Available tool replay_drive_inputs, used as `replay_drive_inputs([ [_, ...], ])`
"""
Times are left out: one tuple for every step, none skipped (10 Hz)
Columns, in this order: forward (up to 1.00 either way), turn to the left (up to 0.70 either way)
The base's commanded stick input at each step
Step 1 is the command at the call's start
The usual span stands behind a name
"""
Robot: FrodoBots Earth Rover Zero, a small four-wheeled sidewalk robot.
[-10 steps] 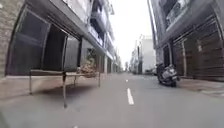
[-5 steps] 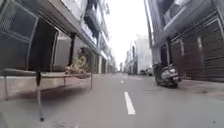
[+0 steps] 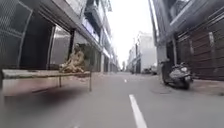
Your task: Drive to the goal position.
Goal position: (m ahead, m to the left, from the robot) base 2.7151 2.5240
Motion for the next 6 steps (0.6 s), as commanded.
replay_drive_inputs([
  [1.0,-0.4],
  [1.0,-0.4],
  [1.0,-0.4],
  [1.0,-0.4],
  [1.0,-0.4],
  [1.0,-0.34],
])
